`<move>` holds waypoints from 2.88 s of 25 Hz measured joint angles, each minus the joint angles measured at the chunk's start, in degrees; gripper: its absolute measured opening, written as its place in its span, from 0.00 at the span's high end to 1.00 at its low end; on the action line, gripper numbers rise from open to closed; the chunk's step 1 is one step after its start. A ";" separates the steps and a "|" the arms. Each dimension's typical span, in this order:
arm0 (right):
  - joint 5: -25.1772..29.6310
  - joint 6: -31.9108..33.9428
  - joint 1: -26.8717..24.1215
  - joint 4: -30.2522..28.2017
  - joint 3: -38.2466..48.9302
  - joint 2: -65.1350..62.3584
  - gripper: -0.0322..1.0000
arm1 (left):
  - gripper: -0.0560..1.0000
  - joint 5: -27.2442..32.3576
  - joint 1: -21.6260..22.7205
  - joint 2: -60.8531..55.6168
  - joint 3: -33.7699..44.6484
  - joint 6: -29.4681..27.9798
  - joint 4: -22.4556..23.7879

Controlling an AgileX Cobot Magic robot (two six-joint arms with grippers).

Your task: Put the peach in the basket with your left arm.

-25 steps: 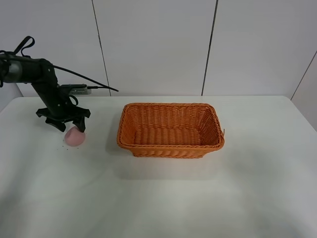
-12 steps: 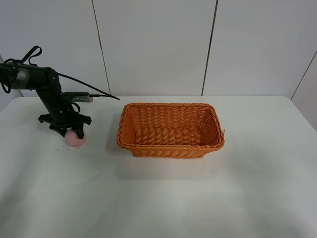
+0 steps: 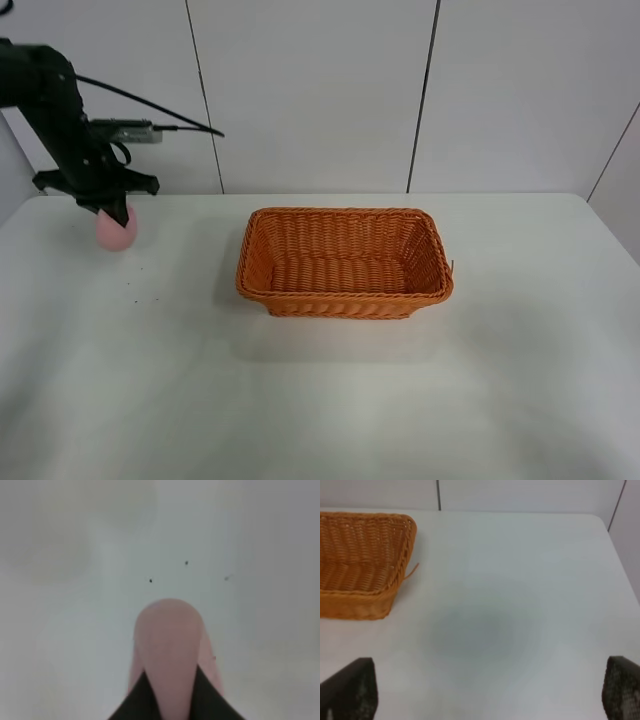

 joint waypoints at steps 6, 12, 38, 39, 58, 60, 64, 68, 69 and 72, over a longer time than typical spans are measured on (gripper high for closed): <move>0.00 0.00 0.00 0.00 0.00 0.00 0.30 | 0.90 9.50 -4.75 -2.48 -9.06 -1.02 0.19; 0.00 0.00 0.00 0.00 0.00 0.00 0.30 | 0.90 11.18 -16.42 1.53 -17.51 -3.38 0.13; 0.00 0.00 0.00 0.00 0.00 0.00 0.30 | 0.23 5.16 -35.03 20.66 -27.20 -5.52 -0.66; 0.00 0.00 0.00 0.00 0.00 0.00 0.30 | 0.22 6.28 -35.03 20.36 -28.37 -5.46 -0.35; 0.00 0.00 0.00 0.00 0.00 0.00 0.30 | 0.20 11.06 -17.88 15.35 -35.79 -2.71 2.57; 0.00 0.00 0.00 0.00 0.00 0.00 0.30 | 0.20 11.06 -13.44 15.35 -35.79 -2.67 2.71; 0.00 0.00 0.00 0.00 0.00 0.00 0.30 | 0.20 11.06 -6.09 15.35 -35.79 -2.06 2.94; 0.00 0.00 0.00 0.00 0.00 0.00 0.30 | 0.20 11.06 -1.91 15.35 -35.79 -2.04 3.13; 0.00 0.00 0.00 0.00 0.00 0.00 0.30 | 0.20 11.11 -1.61 15.35 -35.79 -1.99 3.18; 0.00 0.00 0.00 0.00 0.00 0.00 0.30 | 0.20 11.11 -1.62 15.35 -35.79 -1.99 2.52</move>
